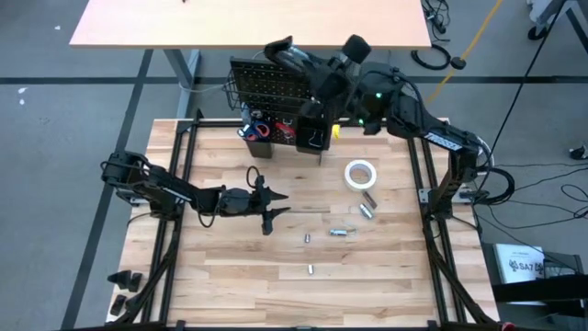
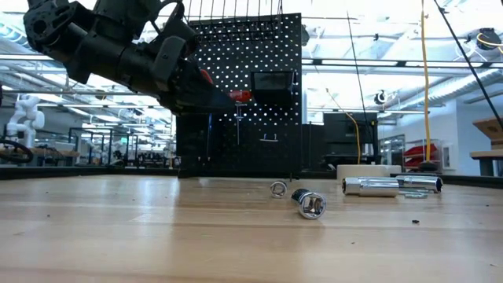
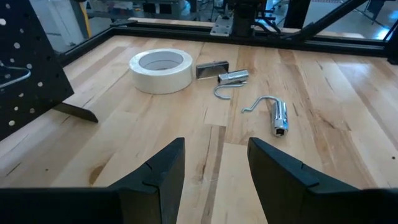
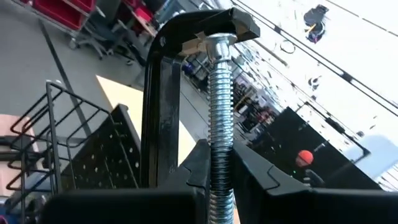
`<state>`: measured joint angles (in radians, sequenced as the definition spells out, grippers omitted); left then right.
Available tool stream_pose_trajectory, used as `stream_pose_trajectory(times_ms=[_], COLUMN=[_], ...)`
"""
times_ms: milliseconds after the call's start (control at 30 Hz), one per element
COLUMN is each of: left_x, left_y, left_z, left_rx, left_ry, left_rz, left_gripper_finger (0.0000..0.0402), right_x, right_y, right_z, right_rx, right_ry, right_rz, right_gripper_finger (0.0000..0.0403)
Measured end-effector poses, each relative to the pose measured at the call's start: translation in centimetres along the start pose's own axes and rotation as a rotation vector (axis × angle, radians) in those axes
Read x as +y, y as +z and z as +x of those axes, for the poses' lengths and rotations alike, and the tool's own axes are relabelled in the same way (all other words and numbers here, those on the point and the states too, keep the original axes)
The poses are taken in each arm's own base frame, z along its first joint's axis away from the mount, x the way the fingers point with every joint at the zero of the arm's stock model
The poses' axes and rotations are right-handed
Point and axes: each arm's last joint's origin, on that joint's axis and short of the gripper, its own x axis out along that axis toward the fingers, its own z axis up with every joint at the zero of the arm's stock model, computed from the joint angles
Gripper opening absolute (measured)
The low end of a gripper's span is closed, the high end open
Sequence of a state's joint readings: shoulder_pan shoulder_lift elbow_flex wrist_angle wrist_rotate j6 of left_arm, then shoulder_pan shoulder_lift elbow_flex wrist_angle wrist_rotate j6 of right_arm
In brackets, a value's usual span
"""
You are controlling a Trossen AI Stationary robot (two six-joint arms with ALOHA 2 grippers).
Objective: Hang tools onto peg board
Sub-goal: Put the black clamp into the black wire basket on the peg board
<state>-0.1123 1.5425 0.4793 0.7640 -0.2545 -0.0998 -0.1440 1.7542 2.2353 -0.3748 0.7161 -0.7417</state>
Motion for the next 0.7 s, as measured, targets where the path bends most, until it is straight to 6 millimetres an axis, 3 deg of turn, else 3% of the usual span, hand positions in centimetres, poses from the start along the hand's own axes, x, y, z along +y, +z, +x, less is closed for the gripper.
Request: stream_pose_trajectory(times_ms=[333,700], left_x=[-0.1,-0.4], left_y=[-0.3,-0.6], left_z=[0.0,-0.1], left_rx=[0.028,0.052], left_ry=[0.000,-0.008], left_rz=[-0.018,-0.032], left_gripper_finger=[0.0176,0.0176], right_x=[3.0,3.7], right_y=[-1.5,-2.8], right_z=[3.5,4.4], right_rx=[0.019,0.102], right_ry=[0.038,0.061], right_rz=[-0.031,-0.093], right_gripper_finger=[0.0030,0.0030])
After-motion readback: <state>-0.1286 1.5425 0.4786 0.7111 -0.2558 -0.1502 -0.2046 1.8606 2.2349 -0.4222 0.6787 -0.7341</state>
